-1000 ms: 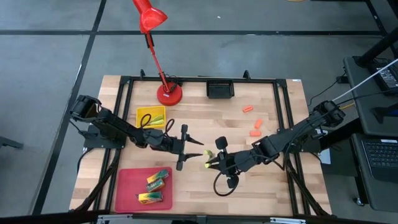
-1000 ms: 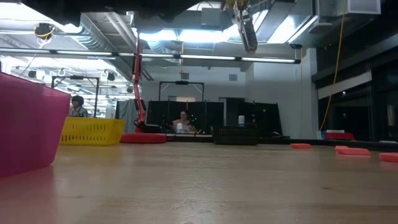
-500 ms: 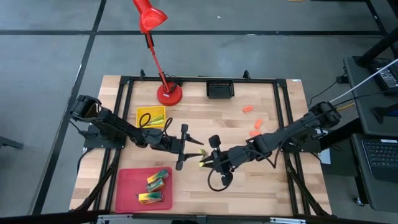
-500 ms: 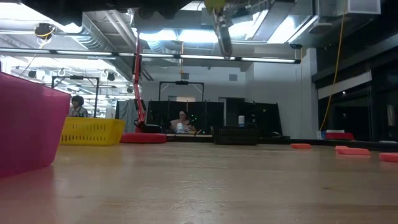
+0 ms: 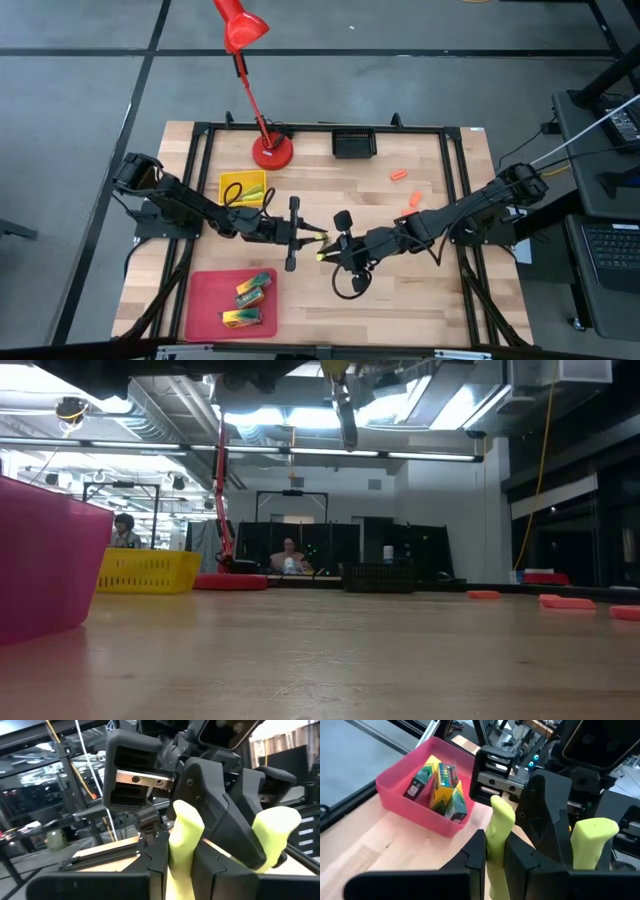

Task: Pick & Place School Supplies
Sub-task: Put the hole puncher into the yellow bin

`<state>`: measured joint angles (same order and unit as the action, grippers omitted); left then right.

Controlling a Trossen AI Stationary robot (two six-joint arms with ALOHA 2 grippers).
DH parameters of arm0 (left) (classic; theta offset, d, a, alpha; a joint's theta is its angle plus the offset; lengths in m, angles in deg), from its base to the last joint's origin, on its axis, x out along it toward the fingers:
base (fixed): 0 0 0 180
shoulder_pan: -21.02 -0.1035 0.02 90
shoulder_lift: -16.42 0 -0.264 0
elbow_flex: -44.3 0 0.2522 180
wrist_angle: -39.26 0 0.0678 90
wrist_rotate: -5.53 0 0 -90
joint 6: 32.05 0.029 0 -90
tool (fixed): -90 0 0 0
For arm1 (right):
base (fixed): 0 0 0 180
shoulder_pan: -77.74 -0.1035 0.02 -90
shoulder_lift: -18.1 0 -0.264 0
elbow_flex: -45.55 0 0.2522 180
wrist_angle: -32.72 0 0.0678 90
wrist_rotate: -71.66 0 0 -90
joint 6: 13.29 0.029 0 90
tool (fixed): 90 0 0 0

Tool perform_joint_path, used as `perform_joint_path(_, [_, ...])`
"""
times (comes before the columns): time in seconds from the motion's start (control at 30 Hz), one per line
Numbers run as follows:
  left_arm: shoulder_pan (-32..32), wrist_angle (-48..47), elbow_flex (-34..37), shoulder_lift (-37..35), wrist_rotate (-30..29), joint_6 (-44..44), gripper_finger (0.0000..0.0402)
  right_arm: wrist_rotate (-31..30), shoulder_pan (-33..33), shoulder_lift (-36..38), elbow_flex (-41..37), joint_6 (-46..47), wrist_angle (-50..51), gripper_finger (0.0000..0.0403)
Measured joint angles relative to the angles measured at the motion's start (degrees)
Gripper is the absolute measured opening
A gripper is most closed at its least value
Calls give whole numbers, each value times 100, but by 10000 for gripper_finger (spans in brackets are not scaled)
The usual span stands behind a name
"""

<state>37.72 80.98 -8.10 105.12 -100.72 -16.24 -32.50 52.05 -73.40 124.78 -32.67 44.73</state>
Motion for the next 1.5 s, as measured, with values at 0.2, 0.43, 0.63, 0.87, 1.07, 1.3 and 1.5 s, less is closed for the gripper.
perform_joint_path(0.2, [19, 27, -2, -4, 3, 13, 41, 237, 2, 0, 0, -73, -144, 82])
perform_joint_path(0.43, [9, -32, -2, -4, 34, 1, 41, 218, -17, 0, 0, 94, -251, 207])
perform_joint_path(0.63, [-3, -425, 9, 2, -928, 185, 41, 150, -116, 2, 4, 99, -442, 252])
perform_joint_path(0.87, [64, -851, 9, -107, -3086, 925, 41, -656, -450, 52, 7, 540, 224, 239])
perform_joint_path(1.07, [-440, -4342, 3, -1200, -3522, -1125, 41, -756, -682, 61, 7, 1698, 1198, 216])
perform_joint_path(1.3, [-1645, -8316, -659, -2297, -1987, -2498, 41, -879, -893, 121, 4, 2078, 1599, 195])
perform_joint_path(1.5, [-2172, -10912, -1816, -1946, -1253, -2019, 41, -1048, -979, 152, 4, 2152, 1747, 187])
